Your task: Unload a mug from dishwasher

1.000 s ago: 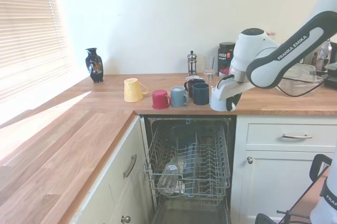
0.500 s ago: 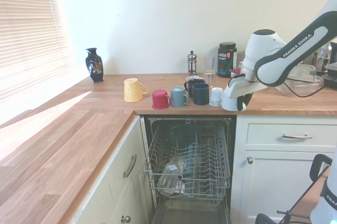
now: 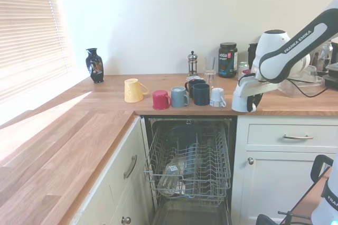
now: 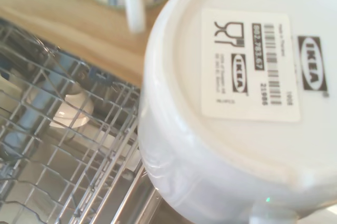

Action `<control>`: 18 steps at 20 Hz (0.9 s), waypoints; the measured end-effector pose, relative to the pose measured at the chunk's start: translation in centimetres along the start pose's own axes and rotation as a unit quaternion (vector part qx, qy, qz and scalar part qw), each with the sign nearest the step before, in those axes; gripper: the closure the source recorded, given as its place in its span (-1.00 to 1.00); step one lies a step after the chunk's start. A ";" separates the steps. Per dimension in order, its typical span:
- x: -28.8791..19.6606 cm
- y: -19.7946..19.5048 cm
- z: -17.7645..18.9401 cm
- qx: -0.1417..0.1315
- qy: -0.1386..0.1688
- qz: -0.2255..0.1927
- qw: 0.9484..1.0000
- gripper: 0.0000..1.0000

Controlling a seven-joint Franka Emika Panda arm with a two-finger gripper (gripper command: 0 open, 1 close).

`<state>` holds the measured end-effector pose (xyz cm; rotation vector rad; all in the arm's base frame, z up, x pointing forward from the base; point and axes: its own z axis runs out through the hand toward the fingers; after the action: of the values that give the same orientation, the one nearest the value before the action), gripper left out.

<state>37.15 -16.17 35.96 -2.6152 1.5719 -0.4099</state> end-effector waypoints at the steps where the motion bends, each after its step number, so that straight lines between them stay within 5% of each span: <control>1: 0.6 -0.2 -0.2 0.001 -0.001 -0.001 1.000 1.00; 16: 9.1 -4.9 3.3 -0.038 -0.031 -0.008 0.999 1.00; 17: 9.3 -5.1 3.3 -0.037 -0.037 -0.006 0.999 -1.00; 18: 9.6 -5.2 3.2 -0.038 -0.044 -0.006 0.998 -1.00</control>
<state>46.70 -22.34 35.68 -2.6588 1.5745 -0.2360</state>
